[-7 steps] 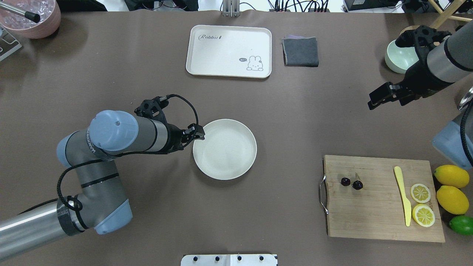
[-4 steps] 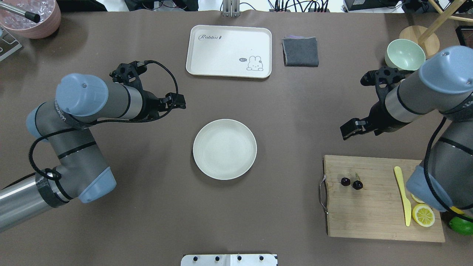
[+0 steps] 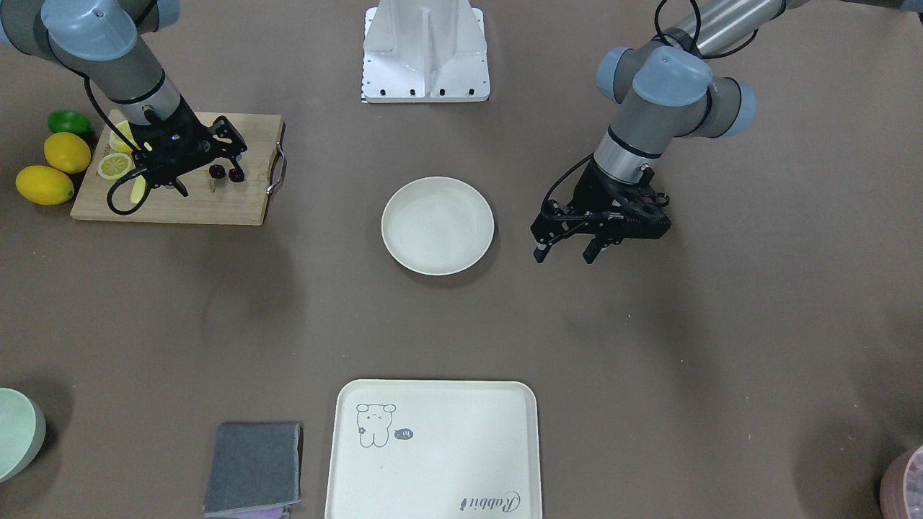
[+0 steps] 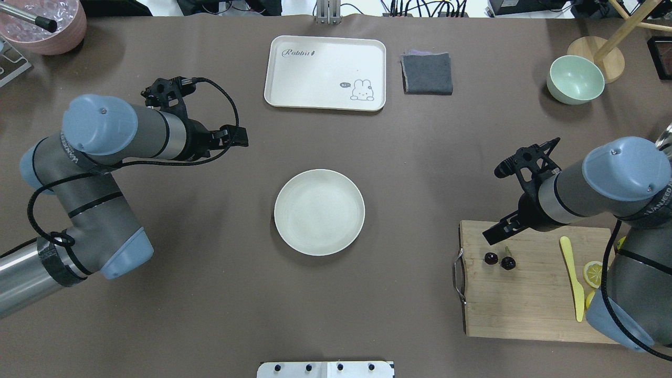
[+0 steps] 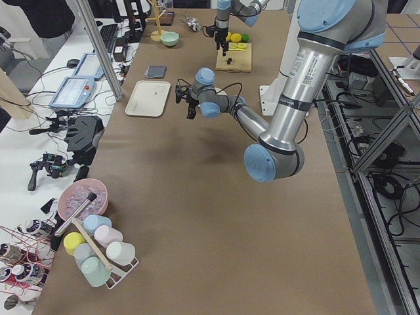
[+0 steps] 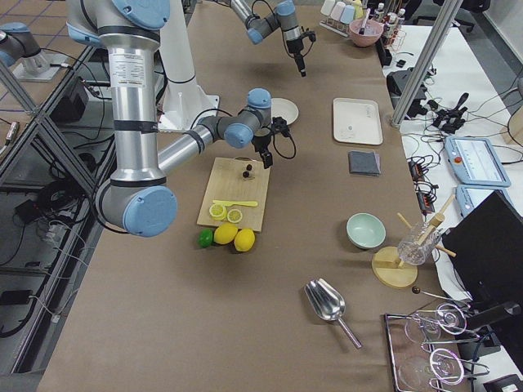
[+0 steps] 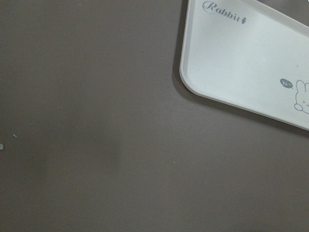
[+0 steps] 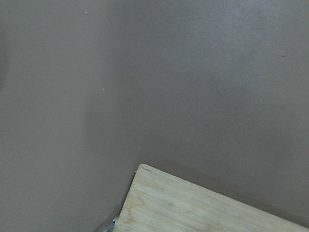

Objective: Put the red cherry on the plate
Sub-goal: 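Release the plate with the left gripper while the right gripper reaches toward the cherries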

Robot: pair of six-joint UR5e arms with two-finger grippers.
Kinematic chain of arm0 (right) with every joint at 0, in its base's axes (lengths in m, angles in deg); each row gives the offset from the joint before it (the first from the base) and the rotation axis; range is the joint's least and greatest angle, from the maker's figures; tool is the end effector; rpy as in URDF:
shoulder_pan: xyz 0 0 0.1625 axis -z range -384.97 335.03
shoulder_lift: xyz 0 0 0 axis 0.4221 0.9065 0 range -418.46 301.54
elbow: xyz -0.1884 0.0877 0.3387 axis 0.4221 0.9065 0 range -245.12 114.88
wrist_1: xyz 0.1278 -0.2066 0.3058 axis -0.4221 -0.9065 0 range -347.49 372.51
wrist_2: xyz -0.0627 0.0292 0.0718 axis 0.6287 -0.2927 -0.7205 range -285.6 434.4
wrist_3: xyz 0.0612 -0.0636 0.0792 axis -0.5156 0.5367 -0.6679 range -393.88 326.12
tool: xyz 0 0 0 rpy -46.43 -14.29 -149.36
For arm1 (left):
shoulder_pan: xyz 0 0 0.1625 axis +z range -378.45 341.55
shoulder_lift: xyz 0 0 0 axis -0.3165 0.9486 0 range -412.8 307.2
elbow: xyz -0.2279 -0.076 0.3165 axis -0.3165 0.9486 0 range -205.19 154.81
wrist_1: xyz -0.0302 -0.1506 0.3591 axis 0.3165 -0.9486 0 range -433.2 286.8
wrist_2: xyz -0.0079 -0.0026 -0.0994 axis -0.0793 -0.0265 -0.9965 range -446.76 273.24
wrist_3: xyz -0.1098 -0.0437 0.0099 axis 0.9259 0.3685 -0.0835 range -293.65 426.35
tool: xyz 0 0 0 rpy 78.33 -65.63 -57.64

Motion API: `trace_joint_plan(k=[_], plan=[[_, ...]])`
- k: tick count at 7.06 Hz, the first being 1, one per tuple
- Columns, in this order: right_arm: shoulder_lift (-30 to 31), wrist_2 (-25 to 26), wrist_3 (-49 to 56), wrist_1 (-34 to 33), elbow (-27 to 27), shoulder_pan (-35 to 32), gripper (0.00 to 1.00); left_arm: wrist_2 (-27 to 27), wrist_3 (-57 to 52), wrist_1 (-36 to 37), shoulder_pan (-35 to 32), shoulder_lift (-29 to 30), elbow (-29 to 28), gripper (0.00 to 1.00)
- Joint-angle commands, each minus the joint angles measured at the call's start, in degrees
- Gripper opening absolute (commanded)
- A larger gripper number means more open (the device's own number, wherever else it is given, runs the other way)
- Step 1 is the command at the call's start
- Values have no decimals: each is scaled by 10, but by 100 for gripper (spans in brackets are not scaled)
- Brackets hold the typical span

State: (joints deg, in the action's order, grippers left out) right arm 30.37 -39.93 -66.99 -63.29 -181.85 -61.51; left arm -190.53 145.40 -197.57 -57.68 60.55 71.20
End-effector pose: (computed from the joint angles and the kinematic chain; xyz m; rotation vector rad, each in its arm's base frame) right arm -0.3344 -0.3529 0.4014 0.2512 -0.7988 -0.4903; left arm 0.4165 -0.4756 0.3057 0.2787 1.1033 -0.3051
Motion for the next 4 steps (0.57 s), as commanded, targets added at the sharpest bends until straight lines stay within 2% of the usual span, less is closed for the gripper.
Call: trace_joint_plan(k=[1,4], plan=[[9,3,30,19,7,26,99,8,0,0,-1,-3,0,98],[14,34,27,36,21,66,98,12,0,-2,0,-11,1,98]])
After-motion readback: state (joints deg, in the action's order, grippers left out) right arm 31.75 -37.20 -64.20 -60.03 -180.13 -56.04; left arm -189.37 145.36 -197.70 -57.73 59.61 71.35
